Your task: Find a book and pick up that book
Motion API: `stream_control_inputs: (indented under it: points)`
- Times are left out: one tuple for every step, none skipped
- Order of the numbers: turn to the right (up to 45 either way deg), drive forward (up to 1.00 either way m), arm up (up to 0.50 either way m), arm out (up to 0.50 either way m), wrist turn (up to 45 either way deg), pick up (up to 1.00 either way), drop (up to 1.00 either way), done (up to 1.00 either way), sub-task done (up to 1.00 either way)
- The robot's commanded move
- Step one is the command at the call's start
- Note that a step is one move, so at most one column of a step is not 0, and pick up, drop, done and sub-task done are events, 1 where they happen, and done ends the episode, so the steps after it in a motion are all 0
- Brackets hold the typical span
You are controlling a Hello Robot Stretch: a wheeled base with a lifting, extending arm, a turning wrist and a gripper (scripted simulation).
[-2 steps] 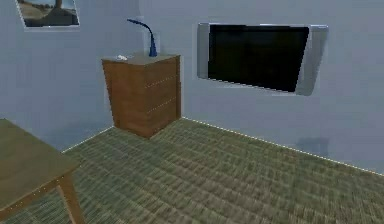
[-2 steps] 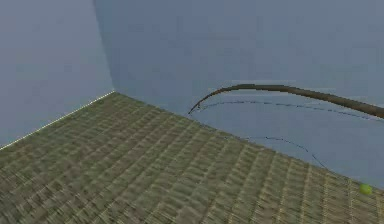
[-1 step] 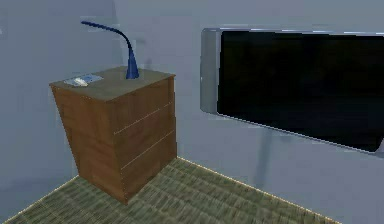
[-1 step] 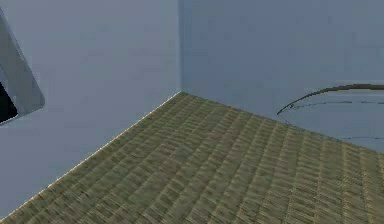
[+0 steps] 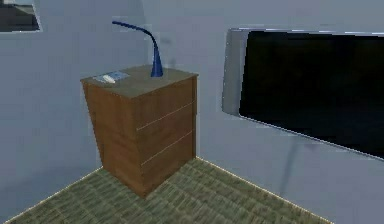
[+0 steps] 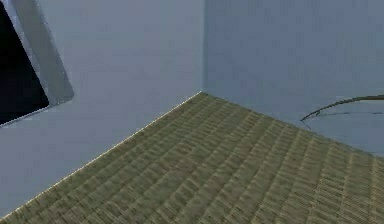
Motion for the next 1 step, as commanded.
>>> stream_control_inputs:
  points:
    - [0.0,0.20,0.00,0.00,0.0,0.00,0.00,0.00,0.00]
